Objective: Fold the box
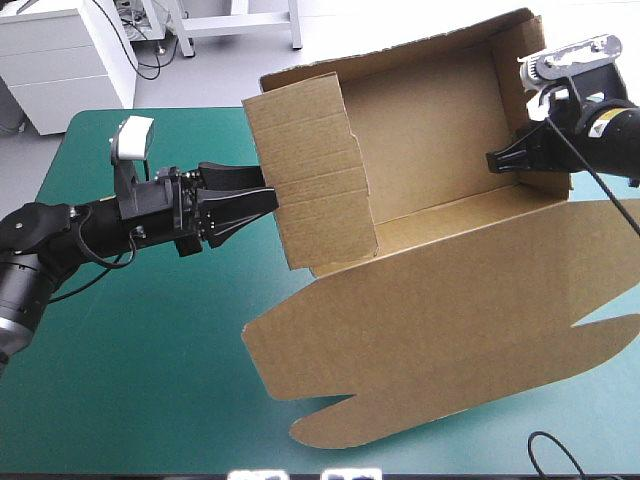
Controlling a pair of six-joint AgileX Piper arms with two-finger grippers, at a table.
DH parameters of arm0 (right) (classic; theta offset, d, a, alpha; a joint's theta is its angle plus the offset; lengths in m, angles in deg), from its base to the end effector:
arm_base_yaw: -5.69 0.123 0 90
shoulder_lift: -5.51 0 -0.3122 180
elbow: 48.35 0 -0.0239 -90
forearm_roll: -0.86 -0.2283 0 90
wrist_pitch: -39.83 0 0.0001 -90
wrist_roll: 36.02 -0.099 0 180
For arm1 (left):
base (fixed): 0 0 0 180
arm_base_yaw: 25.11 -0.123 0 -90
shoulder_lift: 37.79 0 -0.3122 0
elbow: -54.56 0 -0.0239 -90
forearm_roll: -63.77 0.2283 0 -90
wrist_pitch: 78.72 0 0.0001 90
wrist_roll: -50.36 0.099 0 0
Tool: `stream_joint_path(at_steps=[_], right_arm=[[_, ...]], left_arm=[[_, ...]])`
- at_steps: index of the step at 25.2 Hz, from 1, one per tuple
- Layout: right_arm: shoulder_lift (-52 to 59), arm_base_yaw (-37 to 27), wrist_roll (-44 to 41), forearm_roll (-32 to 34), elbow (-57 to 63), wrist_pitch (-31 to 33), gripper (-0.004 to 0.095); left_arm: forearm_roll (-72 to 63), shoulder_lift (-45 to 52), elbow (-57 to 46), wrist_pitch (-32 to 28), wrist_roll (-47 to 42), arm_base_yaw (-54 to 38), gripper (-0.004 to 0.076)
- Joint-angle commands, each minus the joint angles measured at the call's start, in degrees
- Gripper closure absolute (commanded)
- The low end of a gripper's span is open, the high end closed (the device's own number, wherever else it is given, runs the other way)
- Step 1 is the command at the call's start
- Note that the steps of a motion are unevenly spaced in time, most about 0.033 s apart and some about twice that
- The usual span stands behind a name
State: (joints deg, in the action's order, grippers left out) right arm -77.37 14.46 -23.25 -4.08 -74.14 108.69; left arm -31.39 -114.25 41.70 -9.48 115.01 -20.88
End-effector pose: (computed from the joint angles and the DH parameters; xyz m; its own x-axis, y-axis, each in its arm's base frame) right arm 0.2161 0.0414 0.5190 -0.5274 -0.2735 -0.8044 -0.3227 0.9403 -0.1082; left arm 0.1825 -0.1060 0.4619 -0.4059 -0.2030 -0.8911 0.8688 0.2170 -0.4452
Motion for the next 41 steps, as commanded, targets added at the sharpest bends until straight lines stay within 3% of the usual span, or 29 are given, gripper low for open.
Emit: stream_joint_path(at_steps=[1, 13, 17, 22, 27, 33, 36, 41], right_arm=[[1.1, -0.4, -0.8, -1.9, -1.7, -5.4, 0.0924], [1.1, -0.3, -2.4, -2.8, -1.7, -6.6, 0.0920], [1.1, -0.3, -2.9, -2.8, -1.7, -6.8, 0.0919], [0.3, 0.1, -5.1, -2.1, -1.7, -8.0, 0.0913], [-1.9, 5.1, -8.6, 2.7, -1.7, -9.9, 0.0905], [-4.9, 14.8, -16.7, 13.2, -1.8, -13.2, 0.0905], [-5.4, 16.0, -18.9, 12.5, -1.8, -15.4, 0.0905], [-5.6, 16.0, -18.4, 10.4, -1.8, -14.9, 0.0905]], left_arm=[[-5.1, 1.1, 2.2, 3.8, -1.0, 0.2, 0.0256], [8.8, 1.1, 9.9, -14.5, -9.0, 7.4, 0.0255], [21.5, 1.1, 13.9, -23.4, -16.6, 11.9, 0.0255], [37.7, 1.1, 18.0, -29.9, -29.4, 15.6, 0.0255], [46.2, -0.3, 20.7, -30.2, -36.8, 15.6, 0.0255], [59.9, -3.8, 23.0, -27.0, -48.1, 15.6, 0.0255], [70.3, -4.1, 23.0, -27.0, -56.8, 15.6, 0.0255], [77.8, -4.7, 23.4, -26.0, -64.2, 16.8, 0.0255]])
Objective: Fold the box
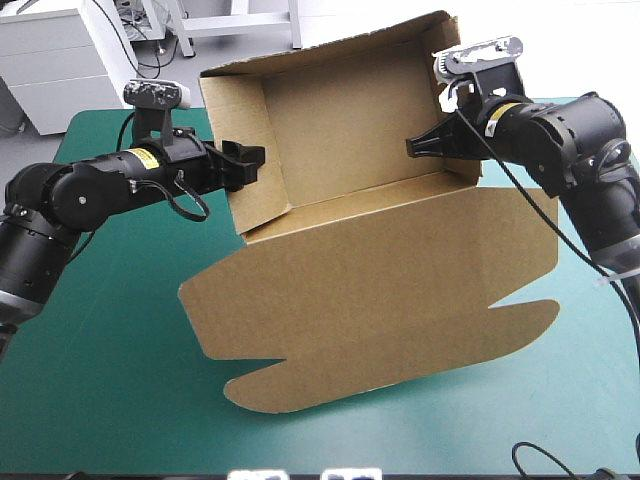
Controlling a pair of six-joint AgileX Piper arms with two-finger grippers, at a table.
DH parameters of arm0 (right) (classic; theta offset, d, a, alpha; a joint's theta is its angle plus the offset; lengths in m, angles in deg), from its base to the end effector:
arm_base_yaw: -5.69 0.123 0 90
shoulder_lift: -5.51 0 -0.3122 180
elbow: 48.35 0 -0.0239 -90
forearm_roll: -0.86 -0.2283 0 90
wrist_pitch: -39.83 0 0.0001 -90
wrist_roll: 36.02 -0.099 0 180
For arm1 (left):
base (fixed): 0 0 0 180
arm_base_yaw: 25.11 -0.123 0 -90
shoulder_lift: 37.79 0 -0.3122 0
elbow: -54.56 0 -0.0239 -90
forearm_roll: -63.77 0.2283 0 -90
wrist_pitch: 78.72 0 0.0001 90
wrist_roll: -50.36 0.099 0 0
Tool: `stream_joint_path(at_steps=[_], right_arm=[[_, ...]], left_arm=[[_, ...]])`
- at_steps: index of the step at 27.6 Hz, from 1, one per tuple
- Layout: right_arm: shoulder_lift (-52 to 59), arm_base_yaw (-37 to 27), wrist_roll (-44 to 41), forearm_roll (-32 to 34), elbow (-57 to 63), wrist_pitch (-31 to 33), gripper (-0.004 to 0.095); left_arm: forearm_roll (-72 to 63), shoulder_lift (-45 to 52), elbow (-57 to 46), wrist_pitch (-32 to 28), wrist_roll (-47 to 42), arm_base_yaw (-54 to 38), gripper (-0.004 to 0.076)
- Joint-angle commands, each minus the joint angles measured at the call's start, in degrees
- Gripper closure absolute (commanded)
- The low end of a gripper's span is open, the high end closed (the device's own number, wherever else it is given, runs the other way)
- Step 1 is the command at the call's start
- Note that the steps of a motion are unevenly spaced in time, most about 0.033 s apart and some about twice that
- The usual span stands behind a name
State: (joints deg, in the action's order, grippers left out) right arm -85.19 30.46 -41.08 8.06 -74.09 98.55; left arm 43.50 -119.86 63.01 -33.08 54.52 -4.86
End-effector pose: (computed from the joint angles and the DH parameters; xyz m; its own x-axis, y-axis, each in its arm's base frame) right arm 0.2610 0.1088 0.4991 -0.5084 -0.2096 -0.8352 -0.3239 0.9452 -0.0400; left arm 0.2301 -0.1110 0.4753 -0.5222 0.0077 -0.8528 0.4554 0.8480 -0.2712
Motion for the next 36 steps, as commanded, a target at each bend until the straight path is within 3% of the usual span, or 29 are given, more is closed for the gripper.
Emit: stream_joint_path(at_steps=[1, 5, 11, 15, 19, 22, 25, 32, 36], right_arm=[[2.1, 0.0, -0.5, -1.8, -1.9, -4.9, 0.0905], [1.0, 0.0, -0.5, -2.3, -1.9, -4.4, 0.0905], [-0.7, 0.2, -0.4, -5.1, -1.9, -4.7, 0.0905], [-1.5, 0.2, -0.4, -6.7, -1.9, -4.3, 0.0908], [-1.9, 0.2, -0.2, -8.8, -1.9, -3.4, 0.0908], [-1.9, 0.2, 0.1, -10.7, -1.9, -3.4, 0.0908], [-1.9, 0.2, 0.1, -10.6, -1.9, -2.1, 0.0908], [-2.4, 0.2, 0.7, -9.2, -1.8, 0.1, 0.0908], [-4.5, 0.2, 2.9, -8.5, -1.8, 5.7, 0.0908]], left_arm=[[4.9, 1.0, 2.1, -2.0, -5.1, 1.2, 0.0255], [15.1, 0.3, 2.8, -1.1, -12.4, 5.5, 0.0260], [33.4, -4.3, 9.4, 7.2, -23.3, 11.6, 0.0265], [37.7, -7.1, 13.3, 9.7, -26.3, 13.3, 0.0272], [37.3, -9.8, 15.2, 10.7, -27.6, 13.3, 0.0389], [36.2, -11.1, 15.2, 11.3, -29.1, 13.3, 0.0565], [34.5, -11.5, 15.2, 10.9, -29.4, 13.3, 0.0675], [34.0, -11.3, 15.2, 10.8, -26.1, 13.3, 0.0696], [34.1, -11.4, 15.2, 12.6, -23.7, 13.3, 0.0713]])
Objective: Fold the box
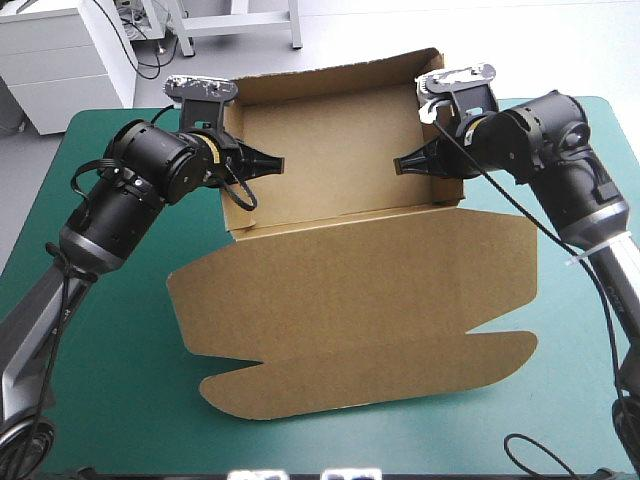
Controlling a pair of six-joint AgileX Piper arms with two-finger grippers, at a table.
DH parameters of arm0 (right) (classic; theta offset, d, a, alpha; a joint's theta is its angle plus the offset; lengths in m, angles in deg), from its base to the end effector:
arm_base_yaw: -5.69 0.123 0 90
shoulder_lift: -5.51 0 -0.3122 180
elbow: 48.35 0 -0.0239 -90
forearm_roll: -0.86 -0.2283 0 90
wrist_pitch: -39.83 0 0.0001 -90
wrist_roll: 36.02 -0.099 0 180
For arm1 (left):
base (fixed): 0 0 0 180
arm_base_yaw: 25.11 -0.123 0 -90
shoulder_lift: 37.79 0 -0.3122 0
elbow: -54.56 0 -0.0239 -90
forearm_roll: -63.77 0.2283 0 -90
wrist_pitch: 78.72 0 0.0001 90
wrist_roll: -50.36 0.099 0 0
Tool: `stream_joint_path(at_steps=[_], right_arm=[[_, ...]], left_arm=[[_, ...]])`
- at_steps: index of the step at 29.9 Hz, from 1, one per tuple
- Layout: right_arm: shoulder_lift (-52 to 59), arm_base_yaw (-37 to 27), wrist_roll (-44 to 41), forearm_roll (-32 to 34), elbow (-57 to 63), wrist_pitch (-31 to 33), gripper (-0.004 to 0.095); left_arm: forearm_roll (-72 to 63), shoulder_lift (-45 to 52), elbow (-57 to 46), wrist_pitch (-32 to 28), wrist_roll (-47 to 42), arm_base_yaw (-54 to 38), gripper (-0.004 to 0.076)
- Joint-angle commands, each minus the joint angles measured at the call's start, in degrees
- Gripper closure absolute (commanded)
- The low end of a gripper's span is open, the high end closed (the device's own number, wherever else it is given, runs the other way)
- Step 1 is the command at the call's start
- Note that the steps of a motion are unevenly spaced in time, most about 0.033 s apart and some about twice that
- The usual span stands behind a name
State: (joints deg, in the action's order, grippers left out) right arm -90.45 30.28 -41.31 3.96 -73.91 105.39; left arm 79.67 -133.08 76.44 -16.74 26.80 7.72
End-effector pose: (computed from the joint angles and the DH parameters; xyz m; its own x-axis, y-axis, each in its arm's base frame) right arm 0.2823 0.1238 0.4615 -0.6786 -0.2338 -0.6963 -0.3379 0.9411 0.0133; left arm 0.2728 -0.1475 0.4546 -0.6705 0.1155 -0.7329 0.2048 0.9783 -0.0332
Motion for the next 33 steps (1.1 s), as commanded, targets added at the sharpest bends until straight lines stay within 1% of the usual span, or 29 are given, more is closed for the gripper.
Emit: stream_joint_path(at_steps=[1, 4, 8, 16, 21, 27, 30, 33], right_arm=[[0.0, 0.4, 3.5, -4.1, -2.0, 0.3, 0.0908], [-2.5, 0.4, 4.6, -3.1, -2.0, 3.4, 0.0908], [-5.6, 0.4, 5.3, -3.4, -2.0, 5.7, 0.0908], [-10.2, -0.3, 5.3, -4.6, -2.0, 5.9, 0.0909], [-11.9, -3.3, 5.3, -8.2, -1.4, 5.9, 0.0908], [-12.2, -5.0, 6.1, -5.7, 2.7, 5.9, 0.0908], [-12.7, -5.1, 6.2, -4.9, 5.0, 5.9, 0.0908], [-13.9, -5.3, 6.1, -6.2, 5.4, 5.9, 0.0908]], left_arm=[[-2.0, 1.7, 1.8, -3.3, 4.8, 0.7, 0.0713], [-2.0, 0.8, 1.8, -1.3, 7.0, 0.7, 0.0712], [-1.2, -1.5, 1.8, 2.4, 9.8, 0.6, 0.0712], [-1.6, -8.2, 1.8, 6.3, 14.2, 0.6, 0.0712], [-2.4, -11.1, 1.8, 6.5, 14.5, 0.6, 0.0711], [-10.1, -14.2, 1.8, 3.5, 16.9, -1.9, 0.0711], [-10.0, -16.0, 1.8, 4.9, 18.9, -2.3, 0.0712], [-9.9, -17.3, 1.7, 5.8, 19.5, -2.3, 0.0712]])
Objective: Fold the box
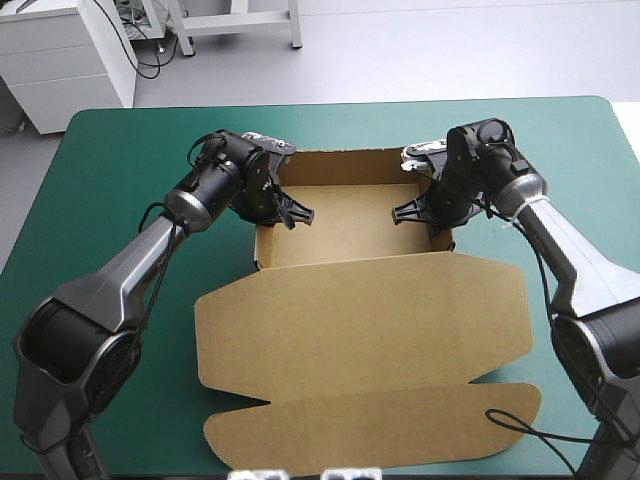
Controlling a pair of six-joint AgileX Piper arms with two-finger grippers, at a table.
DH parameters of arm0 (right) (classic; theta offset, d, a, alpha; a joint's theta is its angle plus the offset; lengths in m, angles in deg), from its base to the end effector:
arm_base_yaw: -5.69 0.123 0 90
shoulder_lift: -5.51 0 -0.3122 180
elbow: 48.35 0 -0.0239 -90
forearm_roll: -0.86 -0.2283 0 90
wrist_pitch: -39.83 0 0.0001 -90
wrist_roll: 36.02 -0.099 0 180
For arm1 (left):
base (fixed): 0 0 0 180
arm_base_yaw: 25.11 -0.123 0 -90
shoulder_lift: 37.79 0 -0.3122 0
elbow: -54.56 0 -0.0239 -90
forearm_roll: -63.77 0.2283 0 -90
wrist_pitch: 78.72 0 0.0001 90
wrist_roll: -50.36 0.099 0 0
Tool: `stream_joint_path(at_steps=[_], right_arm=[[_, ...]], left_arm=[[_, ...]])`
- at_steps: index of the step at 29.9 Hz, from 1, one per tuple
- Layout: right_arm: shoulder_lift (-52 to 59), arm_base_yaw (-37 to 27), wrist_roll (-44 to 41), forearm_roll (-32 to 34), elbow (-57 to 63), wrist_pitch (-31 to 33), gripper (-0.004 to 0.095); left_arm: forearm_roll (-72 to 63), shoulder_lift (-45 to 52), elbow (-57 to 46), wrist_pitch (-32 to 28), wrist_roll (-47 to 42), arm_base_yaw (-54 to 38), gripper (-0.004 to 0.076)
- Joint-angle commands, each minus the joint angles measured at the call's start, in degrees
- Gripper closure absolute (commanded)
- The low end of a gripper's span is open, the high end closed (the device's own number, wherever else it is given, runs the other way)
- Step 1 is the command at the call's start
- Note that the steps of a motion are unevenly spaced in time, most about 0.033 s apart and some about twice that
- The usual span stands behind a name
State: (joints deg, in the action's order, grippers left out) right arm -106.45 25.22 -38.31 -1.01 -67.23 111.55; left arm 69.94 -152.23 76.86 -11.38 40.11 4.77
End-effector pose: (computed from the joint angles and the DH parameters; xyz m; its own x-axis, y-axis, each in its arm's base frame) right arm 0.3494 0.1272 0.3286 -0.9255 -0.2750 -0.2605 -0.2957 0.9543 0.0430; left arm 0.3455 -0.1872 0.3304 -0.8675 0.3414 -0.3619 0.3500 0.9357 0.0437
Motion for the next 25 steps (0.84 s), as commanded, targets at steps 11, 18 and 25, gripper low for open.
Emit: stream_joint_path(at_steps=[11, 18, 25], right_arm=[[-0.1, -0.2, 2.9, -3.1, -1.3, -0.2, 0.0908], [-0.1, -0.2, 2.3, -3.2, -1.3, -0.2, 0.0869], [0.1, -0.2, 3.7, -7.3, -1.3, -0.2, 0.0235]], left_arm=[[-4.7, -1.9, 1.3, 0.6, 6.2, 0.6, 0.0709], [-4.7, -1.9, 1.3, 2.3, 6.4, 0.6, 0.0505], [-4.8, -1.9, 1.3, 4.9, 6.5, 0.6, 0.0190]])
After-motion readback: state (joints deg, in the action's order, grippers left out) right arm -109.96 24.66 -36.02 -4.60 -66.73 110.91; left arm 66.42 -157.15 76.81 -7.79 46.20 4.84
